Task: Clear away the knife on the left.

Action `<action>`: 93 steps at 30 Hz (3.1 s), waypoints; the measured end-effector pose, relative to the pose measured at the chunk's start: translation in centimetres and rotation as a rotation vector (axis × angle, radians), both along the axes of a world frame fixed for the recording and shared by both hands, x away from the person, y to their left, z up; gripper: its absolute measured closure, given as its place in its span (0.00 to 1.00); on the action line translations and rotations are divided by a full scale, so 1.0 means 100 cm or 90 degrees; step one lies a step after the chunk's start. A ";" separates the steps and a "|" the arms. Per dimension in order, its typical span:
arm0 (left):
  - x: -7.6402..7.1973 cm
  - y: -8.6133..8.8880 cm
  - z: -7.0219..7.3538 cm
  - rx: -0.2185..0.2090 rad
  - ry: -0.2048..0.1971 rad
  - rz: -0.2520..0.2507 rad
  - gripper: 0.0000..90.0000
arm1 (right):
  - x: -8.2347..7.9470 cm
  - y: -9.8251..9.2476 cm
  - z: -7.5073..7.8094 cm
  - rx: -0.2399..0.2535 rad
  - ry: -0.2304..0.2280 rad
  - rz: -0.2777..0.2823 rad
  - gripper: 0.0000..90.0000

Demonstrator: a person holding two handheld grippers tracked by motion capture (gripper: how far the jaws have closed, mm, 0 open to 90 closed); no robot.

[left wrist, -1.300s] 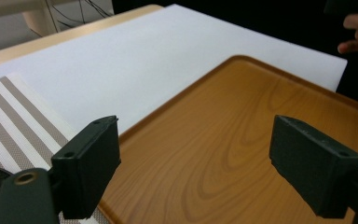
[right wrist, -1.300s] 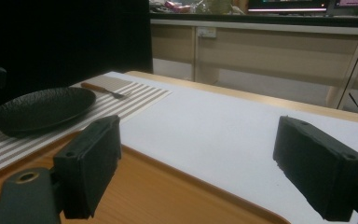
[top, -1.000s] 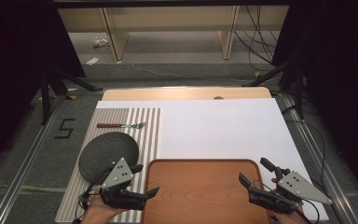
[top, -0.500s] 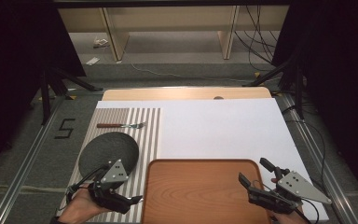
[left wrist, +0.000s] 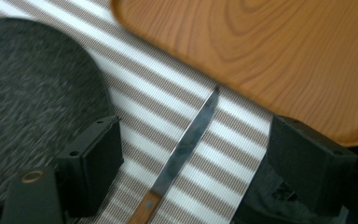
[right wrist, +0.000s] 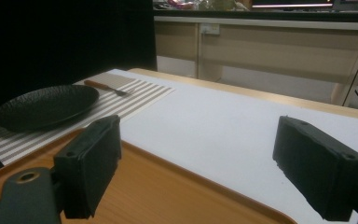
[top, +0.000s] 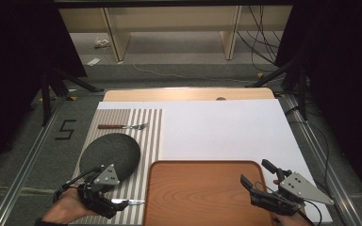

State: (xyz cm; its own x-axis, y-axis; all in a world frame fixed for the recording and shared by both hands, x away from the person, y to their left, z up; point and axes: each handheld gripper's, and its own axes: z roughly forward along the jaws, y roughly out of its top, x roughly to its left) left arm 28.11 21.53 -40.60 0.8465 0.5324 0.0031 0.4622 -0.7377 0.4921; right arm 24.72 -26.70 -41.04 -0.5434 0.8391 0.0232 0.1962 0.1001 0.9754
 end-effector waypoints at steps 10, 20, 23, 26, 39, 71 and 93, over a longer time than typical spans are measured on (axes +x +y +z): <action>0.000 0.011 -0.015 0.053 0.024 -0.014 0.23 | 0.001 0.001 0.000 -0.001 -0.002 -0.001 0.18; 0.004 0.023 -0.028 0.074 0.061 0.002 0.25 | 0.001 0.001 0.000 -0.002 -0.001 0.003 0.18; 0.006 0.026 -0.033 0.091 0.079 0.011 0.27 | 0.001 0.001 0.000 -0.004 -0.002 0.003 0.18; 0.009 0.027 -0.037 0.107 0.081 0.038 0.32 | 0.001 0.001 0.000 -0.004 -0.003 0.003 0.18; 0.017 0.029 -0.051 0.145 0.107 0.061 0.42 | 0.001 0.002 -0.001 -0.006 0.001 0.007 0.18; 0.024 0.020 -0.053 0.203 0.145 0.030 0.84 | 0.001 0.004 -0.001 -0.008 0.001 0.014 0.18; 0.027 0.022 -0.036 0.130 0.127 0.081 0.85 | 0.002 0.004 -0.002 -0.008 0.001 0.013 0.19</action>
